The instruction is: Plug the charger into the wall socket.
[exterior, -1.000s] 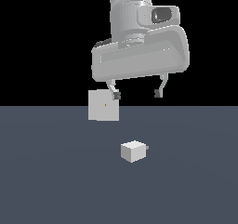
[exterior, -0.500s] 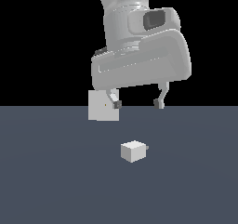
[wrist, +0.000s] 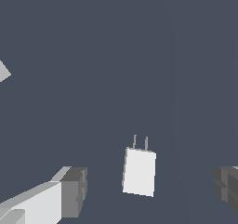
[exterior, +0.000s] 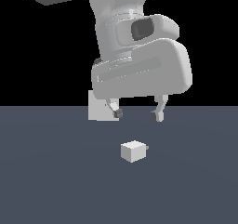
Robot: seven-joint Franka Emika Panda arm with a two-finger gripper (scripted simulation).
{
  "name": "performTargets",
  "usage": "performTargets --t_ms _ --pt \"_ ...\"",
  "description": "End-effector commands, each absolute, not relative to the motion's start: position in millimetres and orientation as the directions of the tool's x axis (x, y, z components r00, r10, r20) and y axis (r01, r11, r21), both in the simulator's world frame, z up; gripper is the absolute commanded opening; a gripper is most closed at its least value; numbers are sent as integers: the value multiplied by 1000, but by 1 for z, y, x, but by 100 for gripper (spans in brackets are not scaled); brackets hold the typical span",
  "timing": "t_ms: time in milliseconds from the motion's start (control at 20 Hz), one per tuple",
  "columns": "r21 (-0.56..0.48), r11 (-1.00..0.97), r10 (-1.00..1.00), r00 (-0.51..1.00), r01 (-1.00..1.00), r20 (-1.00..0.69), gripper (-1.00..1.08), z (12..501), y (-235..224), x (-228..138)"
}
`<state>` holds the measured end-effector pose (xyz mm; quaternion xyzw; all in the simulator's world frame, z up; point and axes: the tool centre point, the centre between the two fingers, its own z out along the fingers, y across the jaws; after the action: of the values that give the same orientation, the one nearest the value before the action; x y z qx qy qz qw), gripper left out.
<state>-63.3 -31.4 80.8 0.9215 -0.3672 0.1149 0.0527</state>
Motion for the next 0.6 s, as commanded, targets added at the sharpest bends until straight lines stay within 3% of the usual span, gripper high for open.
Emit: performTargets --t_ms 0,550 --pt "9 -699 -688 676 -715 264 100 76 -31 -65" --pt "0 -629 -743 601 -778 295 100 64 -28 -70"
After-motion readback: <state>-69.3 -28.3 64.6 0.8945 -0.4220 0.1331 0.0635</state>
